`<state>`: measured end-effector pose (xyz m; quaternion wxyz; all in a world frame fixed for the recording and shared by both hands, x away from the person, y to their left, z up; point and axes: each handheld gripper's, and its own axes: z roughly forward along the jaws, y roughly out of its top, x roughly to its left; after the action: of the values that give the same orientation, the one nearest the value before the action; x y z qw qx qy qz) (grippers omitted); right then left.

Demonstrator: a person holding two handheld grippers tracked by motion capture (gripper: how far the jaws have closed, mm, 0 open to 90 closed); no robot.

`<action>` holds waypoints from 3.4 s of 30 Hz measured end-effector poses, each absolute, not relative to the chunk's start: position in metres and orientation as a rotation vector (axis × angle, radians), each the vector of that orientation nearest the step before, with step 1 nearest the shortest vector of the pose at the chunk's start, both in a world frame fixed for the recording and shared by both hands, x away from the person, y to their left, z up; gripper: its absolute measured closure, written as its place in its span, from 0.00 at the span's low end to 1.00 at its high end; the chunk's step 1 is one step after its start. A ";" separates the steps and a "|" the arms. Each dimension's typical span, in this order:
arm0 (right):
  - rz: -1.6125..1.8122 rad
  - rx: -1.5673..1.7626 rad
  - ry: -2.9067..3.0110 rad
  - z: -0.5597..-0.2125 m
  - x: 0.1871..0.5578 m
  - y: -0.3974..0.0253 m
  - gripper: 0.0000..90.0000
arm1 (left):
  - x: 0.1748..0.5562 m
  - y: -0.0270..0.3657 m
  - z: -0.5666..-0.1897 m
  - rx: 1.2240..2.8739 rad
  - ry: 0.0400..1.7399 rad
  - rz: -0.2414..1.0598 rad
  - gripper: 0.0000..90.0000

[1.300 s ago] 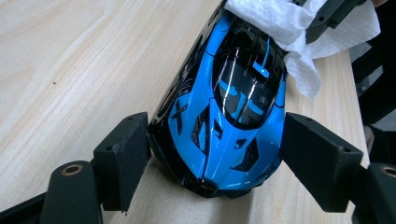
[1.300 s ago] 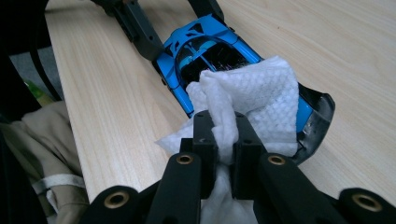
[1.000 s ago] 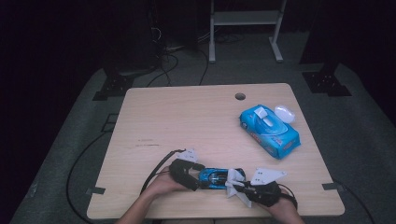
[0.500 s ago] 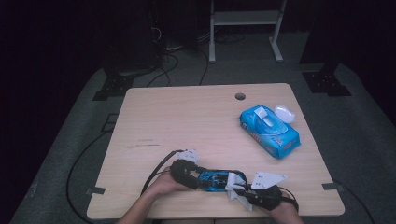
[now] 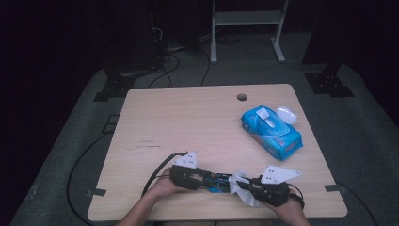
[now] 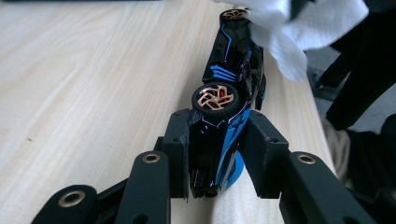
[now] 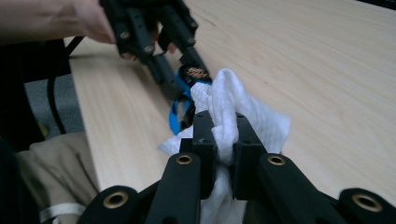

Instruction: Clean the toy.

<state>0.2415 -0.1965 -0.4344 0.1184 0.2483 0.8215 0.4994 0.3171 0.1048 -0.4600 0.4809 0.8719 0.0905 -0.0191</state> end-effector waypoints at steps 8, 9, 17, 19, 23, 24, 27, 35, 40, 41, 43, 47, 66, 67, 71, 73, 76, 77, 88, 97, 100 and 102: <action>1.444 0.743 2.382 -0.423 0.270 -0.174 0.92 | 0.315 0.103 -0.455 2.128 0.134 0.076 0.72; 1.438 0.740 2.389 -0.422 0.274 -0.168 0.92 | 0.314 0.105 -0.454 2.117 0.125 0.119 0.73; 1.393 0.731 2.413 -0.416 0.303 -0.125 0.91 | 0.327 0.126 -0.453 2.079 0.203 0.242 0.77; 1.373 0.754 2.420 -0.418 0.311 -0.120 0.91 | 0.329 0.127 -0.457 2.097 0.213 0.238 0.77; 1.324 0.785 2.440 -0.427 0.321 -0.117 0.91 | 0.332 0.127 -0.462 2.126 0.230 0.234 0.77; 1.329 0.797 2.435 -0.428 0.322 -0.118 0.91 | 0.332 0.127 -0.462 2.123 0.234 0.233 0.77; 1.320 0.803 2.426 -0.429 0.321 -0.117 0.91 | 0.332 0.126 -0.462 2.123 0.259 0.225 0.76; 1.341 0.743 2.449 -0.428 0.314 -0.100 0.91 | 0.331 0.126 -0.462 2.140 0.241 0.245 0.77; 1.281 0.775 2.422 -0.428 0.316 -0.115 0.91 | 0.332 0.126 -0.463 2.134 0.251 0.235 0.78; 1.285 0.804 2.412 -0.428 0.316 -0.120 0.91 | 0.332 0.125 -0.463 2.135 0.252 0.237 0.78; 1.284 0.798 2.413 -0.427 0.314 -0.116 0.91 | 0.331 0.125 -0.462 2.139 0.254 0.239 0.78; 1.318 0.742 2.440 -0.428 0.310 -0.097 0.91 | 0.331 0.125 -0.462 2.140 0.262 0.238 0.78; 1.282 0.736 2.435 -0.427 0.311 -0.104 0.91 | 0.333 0.124 -0.463 2.139 0.267 0.206 0.78; 1.242 0.751 2.412 -0.427 0.312 -0.112 0.91 | 0.333 0.124 -0.463 2.138 0.265 0.206 0.78; 1.255 0.844 2.390 -0.426 0.315 -0.129 0.91 | 0.334 0.122 -0.464 2.136 0.260 0.197 0.78; 1.274 0.826 2.401 -0.425 0.314 -0.124 0.91 | 0.333 0.122 -0.464 2.135 0.264 0.194 0.78; 1.316 0.760 2.434 -0.424 0.311 -0.103 0.91 | 0.333 0.122 -0.463 2.140 0.262 0.200 0.78; 1.306 0.741 2.445 -0.425 0.310 -0.097 0.91 | 0.333 0.122 -0.463 2.141 0.260 0.200 0.78; 1.244 0.891 2.348 -0.426 0.315 -0.142 0.91 | 0.334 0.121 -0.464 2.138 0.260 0.189 0.79; 1.240 0.779 2.379 -0.429 0.312 -0.123 0.91 | 0.335 0.122 -0.464 2.135 0.265 0.180 0.79; 1.212 0.851 2.334 -0.428 0.313 -0.142 0.91 | 0.334 0.120 -0.465 2.132 0.263 0.179 0.79; 1.214 0.906 2.319 -0.426 0.315 -0.151 0.91 | 0.334 0.120 -0.464 2.139 0.257 0.183 0.79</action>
<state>0.3147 -0.1510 -0.4256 0.1850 0.3215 0.8227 0.4308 0.3340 0.1201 -0.4640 0.4702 0.8731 0.1048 0.0746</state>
